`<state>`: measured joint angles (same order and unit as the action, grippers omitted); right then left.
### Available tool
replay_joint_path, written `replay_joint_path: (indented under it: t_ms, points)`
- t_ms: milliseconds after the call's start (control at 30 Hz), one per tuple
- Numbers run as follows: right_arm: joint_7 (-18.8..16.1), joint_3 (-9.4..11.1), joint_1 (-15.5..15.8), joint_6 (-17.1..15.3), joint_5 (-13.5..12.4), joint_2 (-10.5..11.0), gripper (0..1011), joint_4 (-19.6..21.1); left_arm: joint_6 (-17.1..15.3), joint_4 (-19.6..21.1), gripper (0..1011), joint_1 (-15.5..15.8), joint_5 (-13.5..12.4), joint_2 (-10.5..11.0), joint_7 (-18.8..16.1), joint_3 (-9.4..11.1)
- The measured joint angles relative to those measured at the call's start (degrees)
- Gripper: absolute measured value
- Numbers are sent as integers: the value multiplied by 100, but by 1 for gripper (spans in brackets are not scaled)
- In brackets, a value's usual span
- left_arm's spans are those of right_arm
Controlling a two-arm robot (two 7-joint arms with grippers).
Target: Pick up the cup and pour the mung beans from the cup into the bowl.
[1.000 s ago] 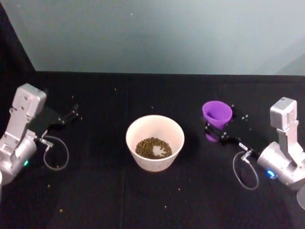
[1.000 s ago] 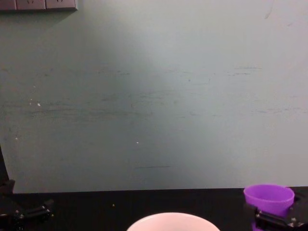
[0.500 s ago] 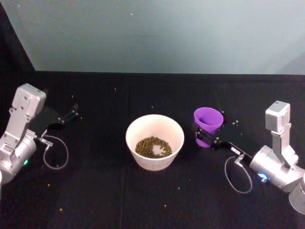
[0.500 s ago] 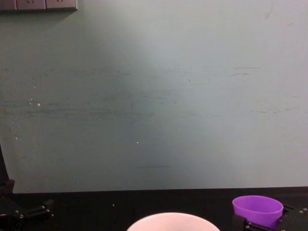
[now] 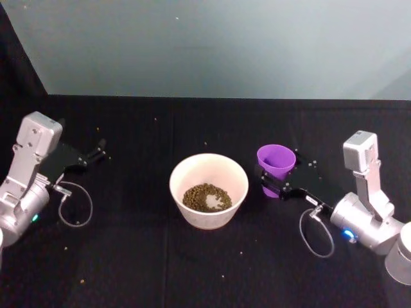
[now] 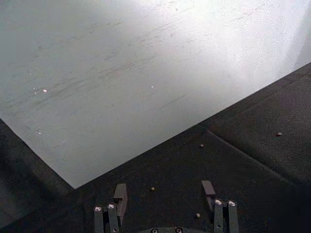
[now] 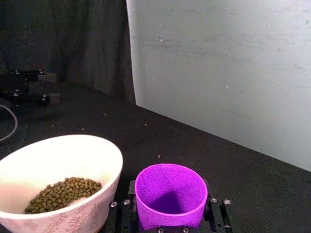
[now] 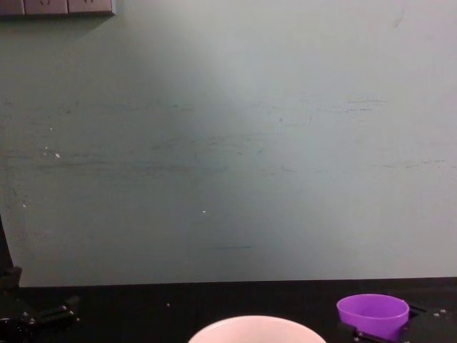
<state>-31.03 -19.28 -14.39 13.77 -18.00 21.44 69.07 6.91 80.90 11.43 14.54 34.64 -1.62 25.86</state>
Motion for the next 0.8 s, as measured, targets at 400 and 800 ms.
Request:
replay_joint_path:
  t_ms: [400, 800]
  points:
    - [96, -39, -50, -172, 45, -45, 735, 25, 0, 0, 1000, 0, 0, 0, 0, 0]
    - [95, -33, -43, -160, 47, -41, 888, 27, 0, 0, 1000, 0, 0, 0, 0, 0]
